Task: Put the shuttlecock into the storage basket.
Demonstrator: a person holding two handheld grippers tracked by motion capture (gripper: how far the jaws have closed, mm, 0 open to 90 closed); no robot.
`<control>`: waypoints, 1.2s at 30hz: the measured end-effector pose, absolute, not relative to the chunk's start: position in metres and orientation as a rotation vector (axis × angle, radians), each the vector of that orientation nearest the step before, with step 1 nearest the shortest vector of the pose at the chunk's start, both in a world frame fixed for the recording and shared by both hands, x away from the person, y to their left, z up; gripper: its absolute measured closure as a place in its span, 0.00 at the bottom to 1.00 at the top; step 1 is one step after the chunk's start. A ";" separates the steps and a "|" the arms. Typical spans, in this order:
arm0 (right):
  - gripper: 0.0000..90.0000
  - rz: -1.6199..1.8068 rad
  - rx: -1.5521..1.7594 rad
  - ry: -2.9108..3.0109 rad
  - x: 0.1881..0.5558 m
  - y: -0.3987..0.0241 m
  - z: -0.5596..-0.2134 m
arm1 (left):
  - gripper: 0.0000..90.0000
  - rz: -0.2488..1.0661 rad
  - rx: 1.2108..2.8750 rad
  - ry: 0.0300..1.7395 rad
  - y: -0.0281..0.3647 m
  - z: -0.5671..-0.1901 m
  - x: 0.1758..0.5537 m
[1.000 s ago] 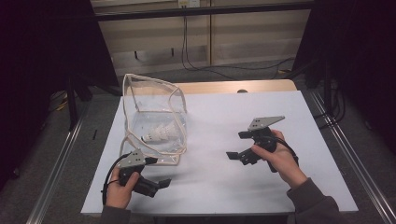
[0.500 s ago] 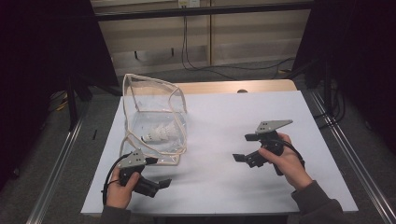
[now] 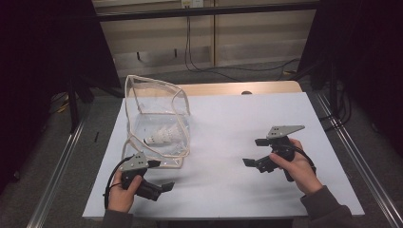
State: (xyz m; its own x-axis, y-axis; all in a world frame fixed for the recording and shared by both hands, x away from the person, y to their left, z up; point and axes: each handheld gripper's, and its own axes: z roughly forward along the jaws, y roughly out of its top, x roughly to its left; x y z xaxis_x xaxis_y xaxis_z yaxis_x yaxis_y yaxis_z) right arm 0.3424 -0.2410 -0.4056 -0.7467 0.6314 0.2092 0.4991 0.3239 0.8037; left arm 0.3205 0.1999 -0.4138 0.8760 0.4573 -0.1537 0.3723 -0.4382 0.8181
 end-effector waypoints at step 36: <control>0.04 1.380 1.100 2.383 0.325 -0.274 -0.424 | 0.03 0.113 2.074 0.602 0.199 -0.415 0.320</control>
